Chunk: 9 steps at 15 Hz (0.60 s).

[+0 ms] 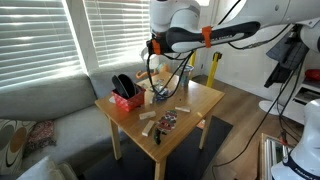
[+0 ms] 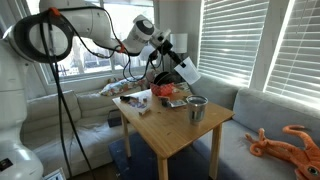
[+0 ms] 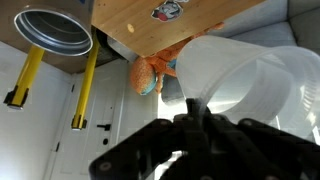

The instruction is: Pick up the clear cup and pour all its contents onto the table, put the clear cup back on the table

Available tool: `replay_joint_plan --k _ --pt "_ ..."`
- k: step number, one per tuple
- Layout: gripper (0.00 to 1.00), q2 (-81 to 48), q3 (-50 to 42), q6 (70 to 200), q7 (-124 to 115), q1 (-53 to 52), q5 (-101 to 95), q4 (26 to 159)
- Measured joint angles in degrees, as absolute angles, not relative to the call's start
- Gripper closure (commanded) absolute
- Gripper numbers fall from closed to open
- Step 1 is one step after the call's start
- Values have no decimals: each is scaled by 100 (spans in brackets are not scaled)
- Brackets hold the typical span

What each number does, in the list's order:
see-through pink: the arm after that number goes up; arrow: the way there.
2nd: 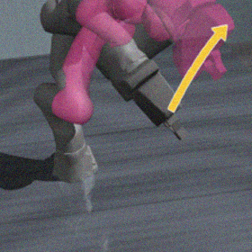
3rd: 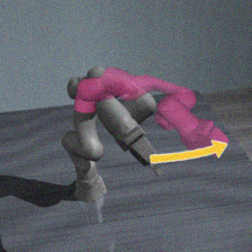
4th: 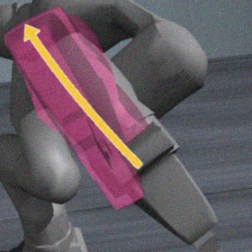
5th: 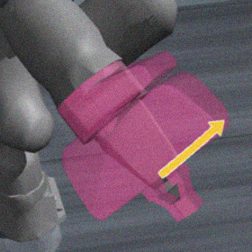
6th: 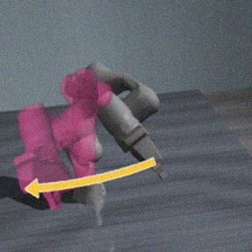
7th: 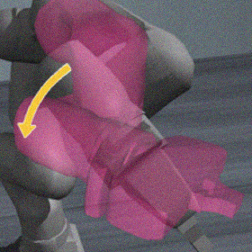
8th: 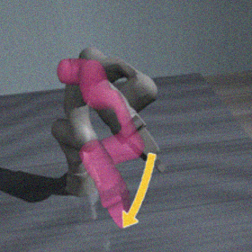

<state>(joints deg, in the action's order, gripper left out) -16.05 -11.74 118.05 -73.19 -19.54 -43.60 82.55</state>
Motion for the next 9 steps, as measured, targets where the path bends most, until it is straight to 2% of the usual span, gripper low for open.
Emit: replay_joint_plan --k 5,9 --pt "99 -1503 -833 11896 -7465 -1657 -4282 8318" --pt "99 -1442 -666 12462 -7460 -904 -3304 8453"
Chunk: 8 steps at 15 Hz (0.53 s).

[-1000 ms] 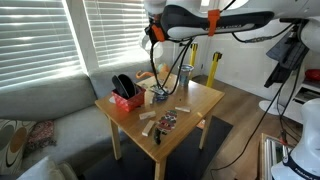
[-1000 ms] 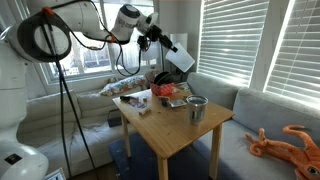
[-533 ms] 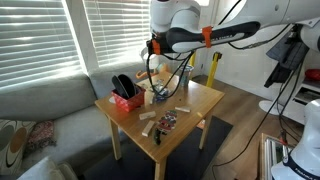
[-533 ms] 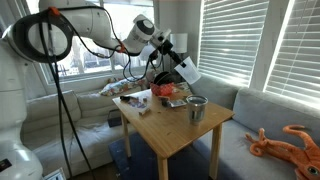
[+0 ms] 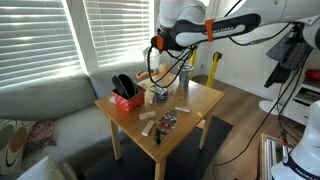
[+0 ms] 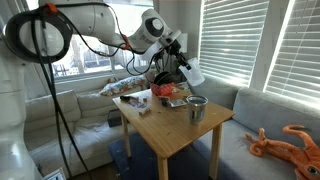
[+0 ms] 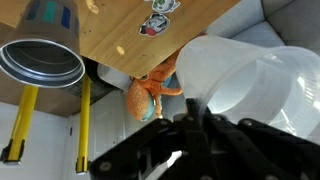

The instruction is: Pick up the clear cup and pour all its contents onto the table, put the clear cup back on the table

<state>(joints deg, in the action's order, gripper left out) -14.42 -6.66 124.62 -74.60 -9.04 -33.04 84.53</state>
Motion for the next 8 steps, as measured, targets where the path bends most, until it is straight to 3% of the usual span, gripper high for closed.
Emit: replay_joint_plan --k 4,8 --pt "96 -1380 -688 12875 -7373 -216 -2168 8695" --pt "99 -1386 -699 12654 -7575 -137 -1975 8695"
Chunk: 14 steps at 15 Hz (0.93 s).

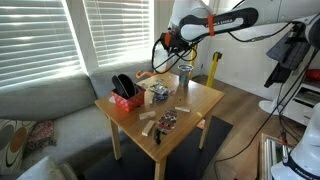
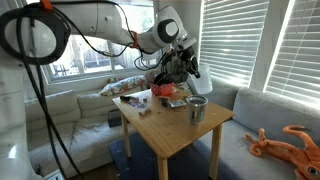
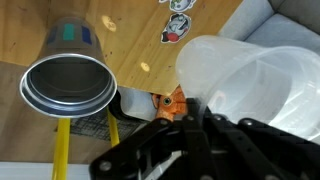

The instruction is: Pick up the clear cup and pour all its contents onto the table, put the clear cup back on the table

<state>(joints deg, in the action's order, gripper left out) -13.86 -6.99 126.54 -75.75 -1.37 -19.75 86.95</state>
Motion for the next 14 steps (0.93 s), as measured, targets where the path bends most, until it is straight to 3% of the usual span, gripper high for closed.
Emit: replay_joint_plan --k 7,14 --pt "99 -1392 -731 12875 -7244 439 -405 8736" --pt "99 -1591 -935 11738 -6985 963 605 8666"
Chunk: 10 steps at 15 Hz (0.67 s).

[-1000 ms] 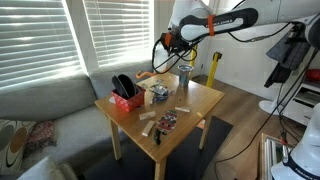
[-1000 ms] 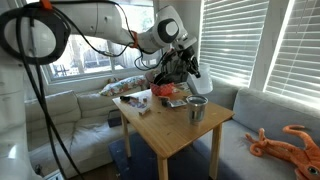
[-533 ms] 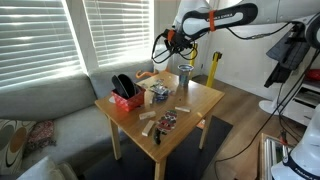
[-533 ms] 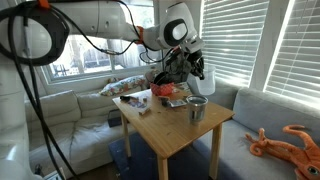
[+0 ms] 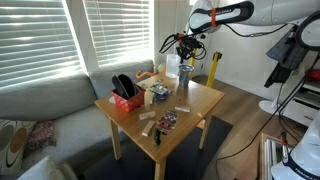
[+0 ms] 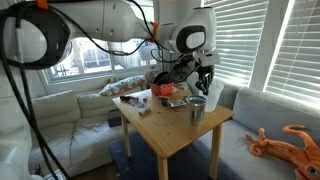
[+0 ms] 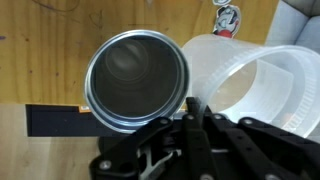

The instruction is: Pick up the clear cup and pour all its contents onto the table, put the clear cup back on the table

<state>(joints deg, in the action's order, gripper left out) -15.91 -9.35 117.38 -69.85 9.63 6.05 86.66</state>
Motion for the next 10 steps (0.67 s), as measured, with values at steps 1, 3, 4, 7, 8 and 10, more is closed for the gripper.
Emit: replay_joint_plan --k 1,3,4,7,8,10 --pt "99 -1634 -1000 11609 -7085 969 581 8644" --pt "99 -1700 -1110 11512 -7353 962 480 8595" --pt "99 -1728 -1146 11505 -7497 955 398 8559" --pt "96 -1773 -1168 11505 -7635 949 290 8517" --pt "99 -1774 -1168 11505 -7632 949 290 8521" --pt "99 -1778 -1168 11506 -7632 950 290 8521"
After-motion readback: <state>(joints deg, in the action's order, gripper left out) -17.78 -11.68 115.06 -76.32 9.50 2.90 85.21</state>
